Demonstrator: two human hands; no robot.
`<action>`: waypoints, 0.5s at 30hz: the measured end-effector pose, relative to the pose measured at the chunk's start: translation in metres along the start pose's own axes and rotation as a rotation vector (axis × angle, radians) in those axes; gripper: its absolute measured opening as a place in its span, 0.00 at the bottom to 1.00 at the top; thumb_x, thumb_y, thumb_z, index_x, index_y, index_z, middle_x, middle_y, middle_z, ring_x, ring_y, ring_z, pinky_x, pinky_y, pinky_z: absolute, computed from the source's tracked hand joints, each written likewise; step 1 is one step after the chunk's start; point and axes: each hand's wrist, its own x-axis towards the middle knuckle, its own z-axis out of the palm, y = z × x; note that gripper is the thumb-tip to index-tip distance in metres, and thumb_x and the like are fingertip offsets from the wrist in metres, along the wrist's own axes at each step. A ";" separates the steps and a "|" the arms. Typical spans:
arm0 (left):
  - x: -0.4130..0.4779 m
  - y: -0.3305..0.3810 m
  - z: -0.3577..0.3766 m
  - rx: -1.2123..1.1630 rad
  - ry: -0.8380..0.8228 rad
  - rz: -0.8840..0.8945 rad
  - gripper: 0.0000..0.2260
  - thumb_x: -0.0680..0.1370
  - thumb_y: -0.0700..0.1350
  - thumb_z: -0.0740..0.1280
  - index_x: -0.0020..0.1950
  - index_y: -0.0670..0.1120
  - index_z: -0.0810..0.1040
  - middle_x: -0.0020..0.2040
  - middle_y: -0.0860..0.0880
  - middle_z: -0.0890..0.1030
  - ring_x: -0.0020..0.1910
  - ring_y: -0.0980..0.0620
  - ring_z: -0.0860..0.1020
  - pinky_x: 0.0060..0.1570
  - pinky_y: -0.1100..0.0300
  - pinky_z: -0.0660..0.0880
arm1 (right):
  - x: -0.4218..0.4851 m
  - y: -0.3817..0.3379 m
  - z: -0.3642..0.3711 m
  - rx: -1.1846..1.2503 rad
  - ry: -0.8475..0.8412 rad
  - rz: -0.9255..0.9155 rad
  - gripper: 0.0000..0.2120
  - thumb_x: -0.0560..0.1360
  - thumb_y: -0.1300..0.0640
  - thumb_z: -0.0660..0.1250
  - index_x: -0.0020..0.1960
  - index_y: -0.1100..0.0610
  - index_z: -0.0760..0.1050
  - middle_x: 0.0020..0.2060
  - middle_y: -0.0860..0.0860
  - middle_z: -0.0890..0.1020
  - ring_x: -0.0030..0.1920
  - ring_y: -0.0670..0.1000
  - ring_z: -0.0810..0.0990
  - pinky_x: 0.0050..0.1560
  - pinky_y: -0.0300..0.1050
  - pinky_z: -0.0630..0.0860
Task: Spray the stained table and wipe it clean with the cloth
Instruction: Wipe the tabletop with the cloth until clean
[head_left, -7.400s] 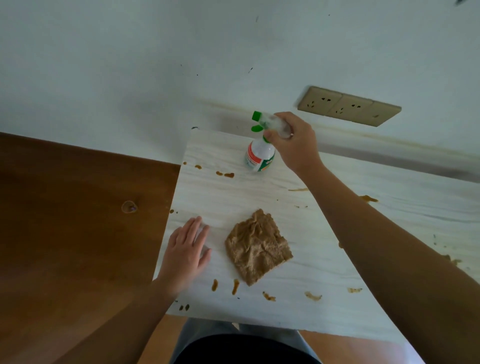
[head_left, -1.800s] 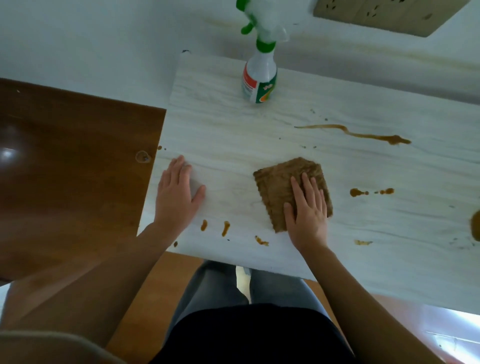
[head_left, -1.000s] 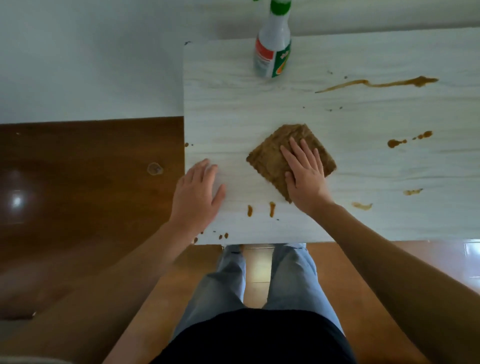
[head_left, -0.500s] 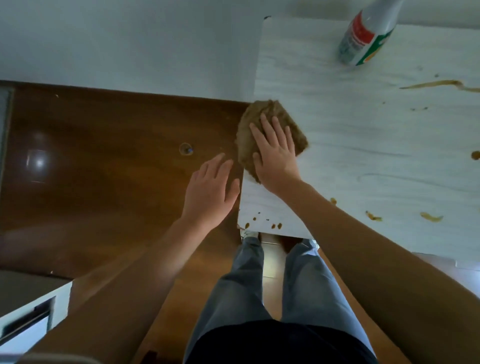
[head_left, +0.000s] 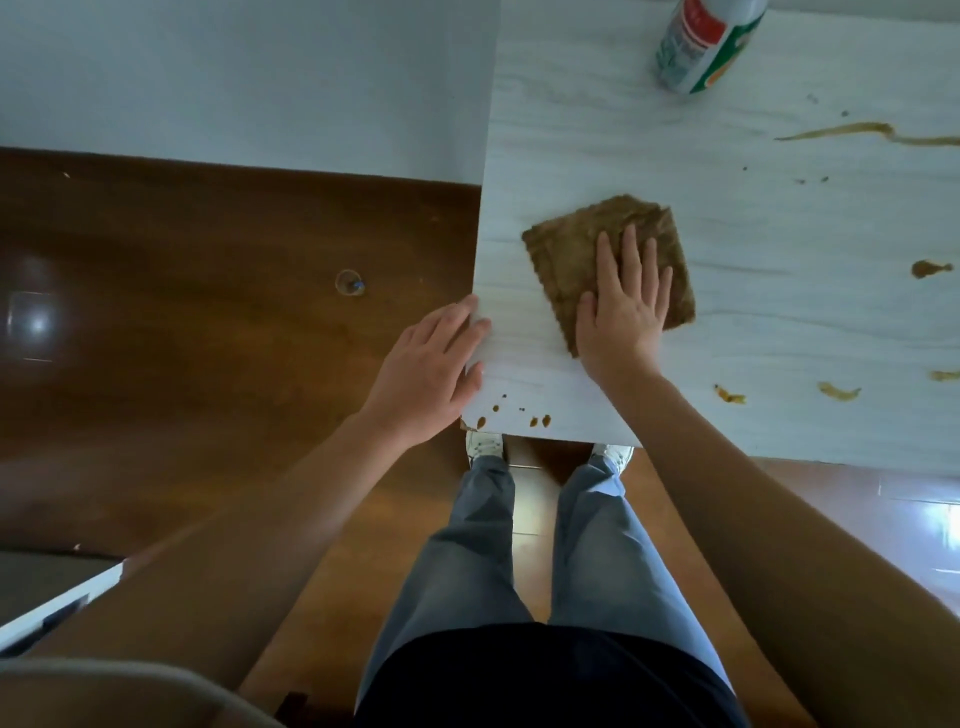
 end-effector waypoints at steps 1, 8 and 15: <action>0.001 -0.001 -0.001 0.001 -0.008 0.003 0.21 0.85 0.53 0.57 0.76 0.46 0.68 0.80 0.44 0.64 0.79 0.43 0.65 0.74 0.47 0.67 | -0.002 -0.012 0.005 -0.002 -0.002 0.008 0.31 0.82 0.54 0.54 0.83 0.54 0.50 0.83 0.54 0.48 0.82 0.58 0.43 0.80 0.57 0.38; 0.000 0.003 -0.006 -0.038 0.007 0.012 0.22 0.85 0.51 0.58 0.76 0.43 0.70 0.80 0.43 0.65 0.78 0.44 0.66 0.74 0.45 0.69 | -0.080 -0.014 0.018 -0.047 -0.086 -0.265 0.29 0.83 0.52 0.56 0.83 0.54 0.53 0.82 0.54 0.52 0.82 0.56 0.46 0.81 0.58 0.44; 0.003 0.003 -0.008 -0.054 0.014 0.015 0.20 0.84 0.49 0.61 0.74 0.43 0.71 0.79 0.43 0.65 0.75 0.43 0.69 0.70 0.47 0.72 | -0.094 0.052 -0.006 -0.091 -0.168 -0.317 0.30 0.82 0.49 0.57 0.82 0.50 0.56 0.82 0.52 0.56 0.82 0.55 0.50 0.81 0.56 0.45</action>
